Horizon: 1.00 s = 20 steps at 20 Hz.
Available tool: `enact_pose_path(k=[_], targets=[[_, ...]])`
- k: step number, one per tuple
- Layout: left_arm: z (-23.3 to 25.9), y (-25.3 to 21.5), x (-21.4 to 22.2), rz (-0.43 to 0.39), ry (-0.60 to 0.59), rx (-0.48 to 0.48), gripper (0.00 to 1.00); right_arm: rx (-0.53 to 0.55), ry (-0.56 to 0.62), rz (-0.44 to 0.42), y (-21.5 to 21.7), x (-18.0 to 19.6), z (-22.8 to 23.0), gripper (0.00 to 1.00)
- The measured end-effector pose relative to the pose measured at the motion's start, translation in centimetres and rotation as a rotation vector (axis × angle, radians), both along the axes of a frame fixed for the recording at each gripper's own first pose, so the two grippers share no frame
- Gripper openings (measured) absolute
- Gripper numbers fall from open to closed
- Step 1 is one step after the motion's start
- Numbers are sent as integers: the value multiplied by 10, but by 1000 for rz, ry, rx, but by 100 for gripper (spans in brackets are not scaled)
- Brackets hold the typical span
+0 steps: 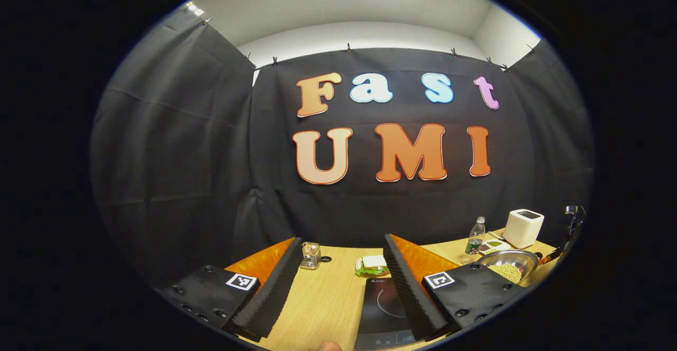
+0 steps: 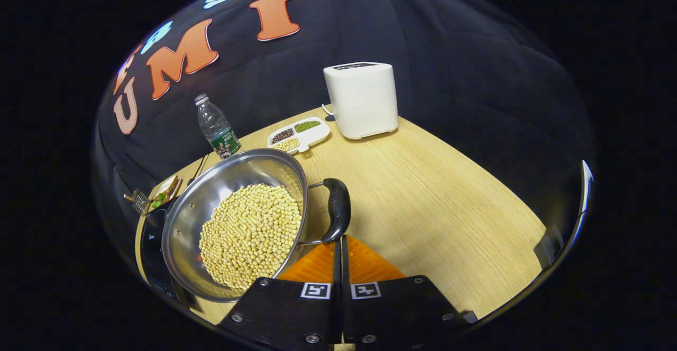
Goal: First push the handle of the pot to place it horizontally, then grasp the pot with both hands and set it on the induction cooktop.
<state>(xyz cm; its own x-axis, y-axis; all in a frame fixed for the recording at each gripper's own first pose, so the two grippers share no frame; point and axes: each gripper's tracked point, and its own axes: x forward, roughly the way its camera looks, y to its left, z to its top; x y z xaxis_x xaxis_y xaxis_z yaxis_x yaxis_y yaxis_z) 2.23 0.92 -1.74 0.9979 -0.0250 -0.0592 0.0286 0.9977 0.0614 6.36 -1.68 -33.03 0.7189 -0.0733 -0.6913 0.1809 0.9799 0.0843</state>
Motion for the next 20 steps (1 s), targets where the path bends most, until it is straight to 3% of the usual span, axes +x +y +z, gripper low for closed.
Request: enact_pose_path(k=[13, 20], targets=[[-59, -62, 21, -59, 119, -39, 100, 5, -2, -1, -12, 37, -7, 0], [-101, -147, 29, -149, 182, -63, 100, -18, -10, 26, -15, 50, -6, 0]])
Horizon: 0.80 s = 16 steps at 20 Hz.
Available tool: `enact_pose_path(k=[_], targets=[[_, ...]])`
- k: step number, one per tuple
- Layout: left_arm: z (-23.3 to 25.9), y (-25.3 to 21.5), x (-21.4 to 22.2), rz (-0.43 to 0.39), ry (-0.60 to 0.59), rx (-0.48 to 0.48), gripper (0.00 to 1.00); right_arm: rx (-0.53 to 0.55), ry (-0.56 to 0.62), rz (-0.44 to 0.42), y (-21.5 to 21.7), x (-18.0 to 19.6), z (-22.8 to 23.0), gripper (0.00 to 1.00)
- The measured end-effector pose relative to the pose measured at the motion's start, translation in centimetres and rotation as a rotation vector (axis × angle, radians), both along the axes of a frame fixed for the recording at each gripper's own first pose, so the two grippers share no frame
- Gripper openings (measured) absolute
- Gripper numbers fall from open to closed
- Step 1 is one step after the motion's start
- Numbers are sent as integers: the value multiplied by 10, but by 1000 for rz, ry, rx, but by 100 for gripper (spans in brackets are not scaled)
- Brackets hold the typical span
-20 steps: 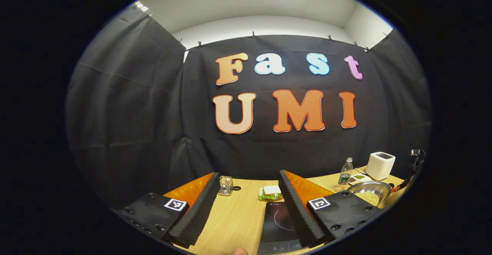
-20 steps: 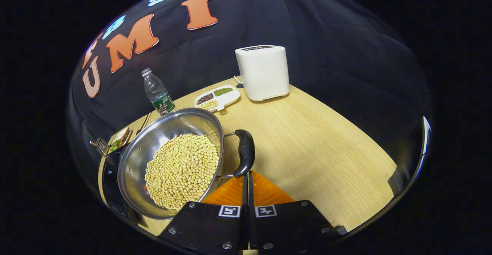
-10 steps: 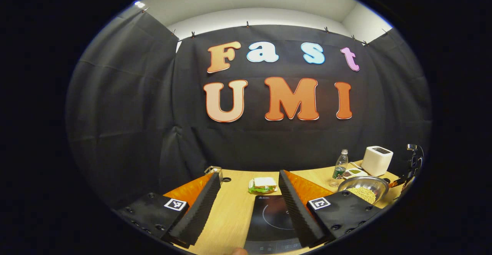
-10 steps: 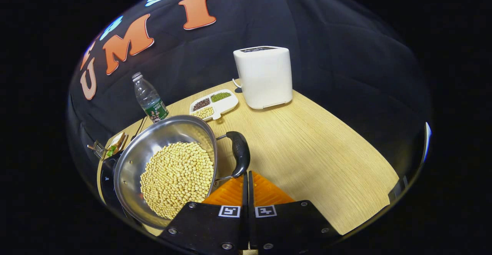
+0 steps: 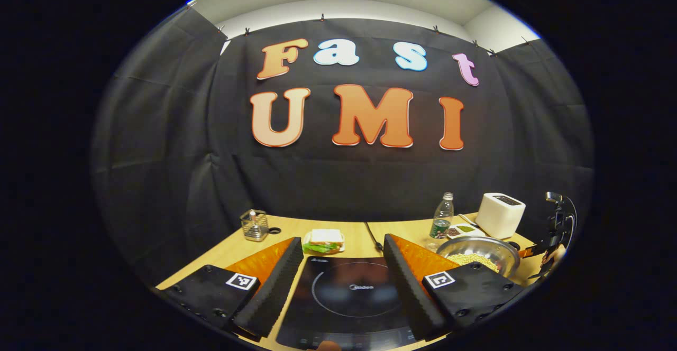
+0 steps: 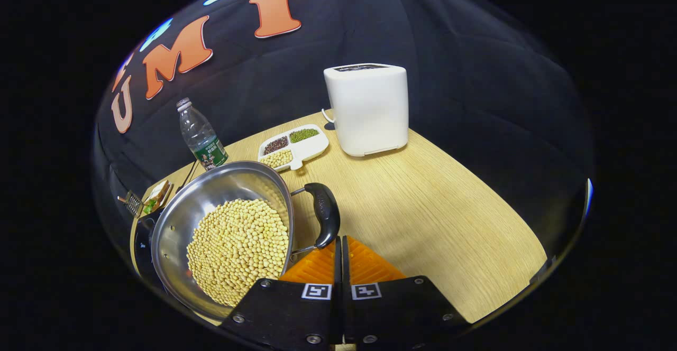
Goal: First push the handle of the pot to place it horizontally, then grasp the pot with both hands and set it on the induction cooktop.
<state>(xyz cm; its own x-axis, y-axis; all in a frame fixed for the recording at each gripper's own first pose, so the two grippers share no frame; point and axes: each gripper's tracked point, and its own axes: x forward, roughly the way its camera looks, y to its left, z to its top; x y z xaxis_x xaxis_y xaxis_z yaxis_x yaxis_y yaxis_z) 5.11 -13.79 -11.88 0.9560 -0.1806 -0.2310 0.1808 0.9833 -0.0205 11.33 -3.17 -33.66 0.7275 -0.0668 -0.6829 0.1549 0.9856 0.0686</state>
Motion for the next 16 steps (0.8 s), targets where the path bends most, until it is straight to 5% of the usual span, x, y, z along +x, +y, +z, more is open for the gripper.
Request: enact_pose_path(k=[4, 9, 11, 16], targets=[[-29, -58, 5, -71, 61, -30, 100, 3, 2, 9, -2, 0, 0, 0], [-72, -122, 19, -138, 141, -36, 100, -118, -102, 3, -34, -2, 36, 6], [-92, -141, 26, -155, 171, -25, 97, -122, -147, 3, -36, -2, 54, 18], [-144, -181, 45, -194, 289, -20, 100, -95, -206, 66, -15, 10, 70, 70]])
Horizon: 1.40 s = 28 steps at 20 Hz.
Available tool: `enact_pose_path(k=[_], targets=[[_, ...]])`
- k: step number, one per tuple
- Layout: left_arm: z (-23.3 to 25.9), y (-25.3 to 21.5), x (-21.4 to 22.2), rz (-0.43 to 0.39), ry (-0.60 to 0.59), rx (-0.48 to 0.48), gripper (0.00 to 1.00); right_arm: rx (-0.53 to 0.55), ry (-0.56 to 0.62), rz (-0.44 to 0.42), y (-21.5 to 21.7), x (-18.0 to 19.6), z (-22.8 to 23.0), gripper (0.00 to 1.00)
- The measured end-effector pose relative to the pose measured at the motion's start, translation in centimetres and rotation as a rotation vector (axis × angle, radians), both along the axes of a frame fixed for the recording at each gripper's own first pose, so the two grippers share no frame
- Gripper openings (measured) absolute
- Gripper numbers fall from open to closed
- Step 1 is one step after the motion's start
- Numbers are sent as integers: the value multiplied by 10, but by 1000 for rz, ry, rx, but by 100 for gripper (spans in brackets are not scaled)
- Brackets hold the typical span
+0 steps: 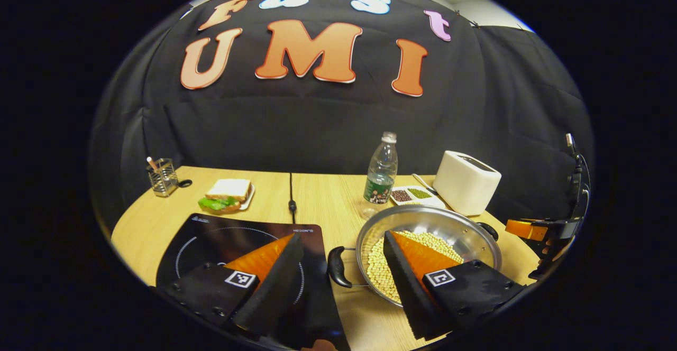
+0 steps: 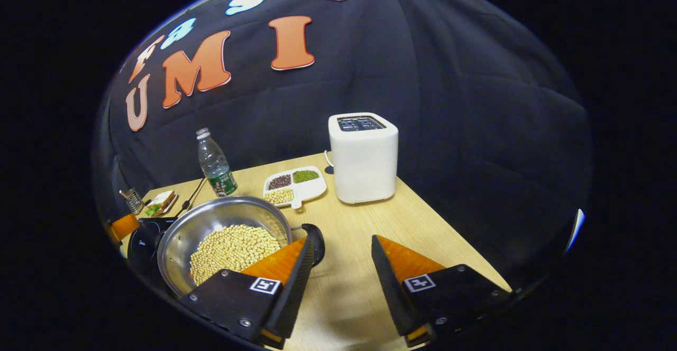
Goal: First push the handle of the pot to place it horizontally, then grasp the pot with both hands and set it on the induction cooktop.
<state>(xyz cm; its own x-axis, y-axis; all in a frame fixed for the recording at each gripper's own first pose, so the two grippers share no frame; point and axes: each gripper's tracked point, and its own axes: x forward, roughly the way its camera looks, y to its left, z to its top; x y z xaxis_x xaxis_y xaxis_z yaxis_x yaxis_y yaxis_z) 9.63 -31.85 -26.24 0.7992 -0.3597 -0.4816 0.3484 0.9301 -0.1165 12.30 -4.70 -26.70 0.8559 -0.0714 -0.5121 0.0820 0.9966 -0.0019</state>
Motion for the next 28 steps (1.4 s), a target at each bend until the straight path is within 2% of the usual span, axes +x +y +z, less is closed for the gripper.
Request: enact_pose_path(k=[4, 5, 8, 13, 15, 18, 21, 23, 24, 28], targets=[[-22, -15, 2, -14, 33, 55, 100, 7, 24, 46, 20, 15, -14, 87], [-26, -15, 3, -13, 38, 64, 98, 4, 37, 53, 22, 19, -20, 89], [-39, -17, 11, -11, 55, 91, 100, -4, 70, 69, 29, 28, -35, 90], [-54, -22, 9, -21, 107, 89, 98, 11, 111, 67, 37, 38, -53, 90], [-63, -21, 9, -17, 131, 94, 100, 20, 136, 60, 36, 39, -61, 88], [-72, -20, 7, -7, 172, 89, 100, 50, 151, 64, 39, 39, -62, 70], [-73, -30, 8, -27, 175, 74, 99, 56, 165, 87, 39, 36, -64, 65], [-76, -35, 10, -41, 167, 100, 99, 42, 164, 109, 38, 33, -64, 55], [-79, -35, 13, -44, 169, 124, 99, 35, 162, 115, 37, 32, -63, 57], [-88, -42, 14, -79, 194, 156, 99, 55, 162, 98, 27, 29, -60, 55]])
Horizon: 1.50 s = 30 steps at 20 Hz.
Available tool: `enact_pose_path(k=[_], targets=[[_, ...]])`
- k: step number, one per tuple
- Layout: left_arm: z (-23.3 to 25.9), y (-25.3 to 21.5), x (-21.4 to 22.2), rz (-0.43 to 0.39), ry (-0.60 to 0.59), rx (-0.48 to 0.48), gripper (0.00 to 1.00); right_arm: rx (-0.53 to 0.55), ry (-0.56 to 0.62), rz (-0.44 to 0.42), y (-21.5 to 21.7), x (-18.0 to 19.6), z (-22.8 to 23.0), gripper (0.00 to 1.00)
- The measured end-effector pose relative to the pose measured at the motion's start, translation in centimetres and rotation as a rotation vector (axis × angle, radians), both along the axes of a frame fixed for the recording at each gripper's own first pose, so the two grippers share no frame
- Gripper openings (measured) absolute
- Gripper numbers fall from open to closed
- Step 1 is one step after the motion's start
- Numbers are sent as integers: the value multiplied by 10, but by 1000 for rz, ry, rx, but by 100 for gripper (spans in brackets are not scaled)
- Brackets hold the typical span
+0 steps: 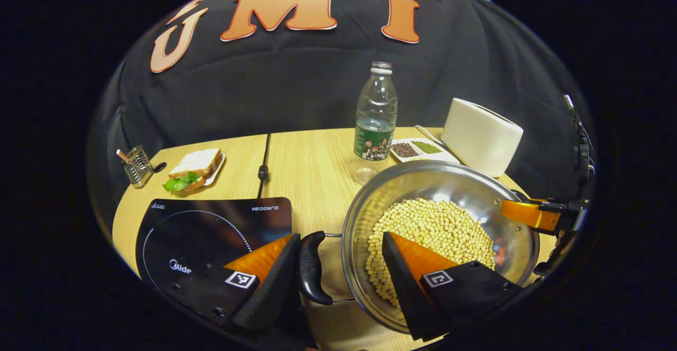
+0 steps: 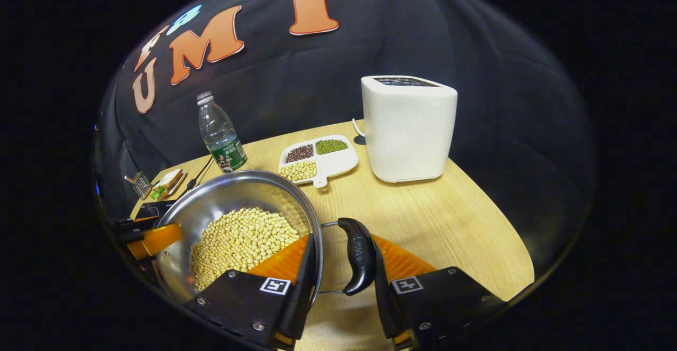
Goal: First push the handle of the pot to place it horizontally, then grasp the pot with both hands and set it on the induction cooktop.
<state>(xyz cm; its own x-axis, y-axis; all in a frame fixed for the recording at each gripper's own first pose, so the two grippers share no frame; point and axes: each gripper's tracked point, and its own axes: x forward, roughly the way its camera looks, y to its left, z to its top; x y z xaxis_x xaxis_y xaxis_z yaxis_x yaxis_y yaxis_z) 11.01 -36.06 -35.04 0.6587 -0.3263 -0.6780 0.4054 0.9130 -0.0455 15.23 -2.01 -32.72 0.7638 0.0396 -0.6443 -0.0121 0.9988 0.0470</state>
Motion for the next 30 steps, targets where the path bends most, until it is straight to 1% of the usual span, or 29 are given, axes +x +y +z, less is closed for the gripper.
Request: enact_pose_path(k=[1, 2, 3, 4, 7, 10, 11, 12, 13, 14, 16, 18, 20, 21, 24, 25, 29, 30], targets=[[-7, -1, 2, -3, 15, 12, 98, 2, 1, -9, -4, 0, -1, 55], [-11, 0, 5, 8, 38, 31, 89, 1, 1, -16, -8, 0, -1, 55], [-12, -6, 3, 15, 56, 10, 80, -1, 1, -21, -10, -1, 0, 55], [-14, -10, 5, 13, 64, -3, 67, -5, -2, -28, -12, -3, 0, 55], [-7, -11, 4, 7, 58, -15, 61, -4, -1, -54, -13, -7, 2, 55], [-12, -8, -4, 12, 95, -30, 55, 20, 2, -91, -13, -12, 9, 52], [-11, -7, -9, 16, 110, -37, 55, 14, 3, -92, -12, -14, 12, 52], [-9, -6, -14, 21, 130, -46, 57, 5, 3, -94, -11, -18, 15, 52], [-6, -4, -17, 23, 134, -51, 54, -5, 9, -94, -11, -23, 18, 52], [-3, -2, -20, 21, 138, -50, 55, -4, 4, -96, -10, -26, 23, 52], [9, 3, -23, 17, 123, -56, 56, 7, -4, -103, -6, -32, 34, 52], [24, 10, -23, 16, 99, -59, 54, 11, -19, -102, 0, -37, 47, 52], [42, 20, -23, 18, 74, -64, 57, 13, -40, -95, 10, -40, 63, 52], [51, 25, -22, 25, 64, -71, 54, 14, -51, -91, 15, -42, 72, 52], [76, 46, -21, 42, 39, -77, 52, 22, -81, -71, 36, -44, 95, 52], [84, 55, -21, 47, 32, -74, 54, 27, -81, -63, 44, -47, 99, 52], [112, 95, -14, 77, -6, -67, 54, 67, -90, -38, 81, -54, 117, 52], [116, 105, -13, 86, -8, -67, 51, 76, -90, -35, 92, -54, 120, 52]])
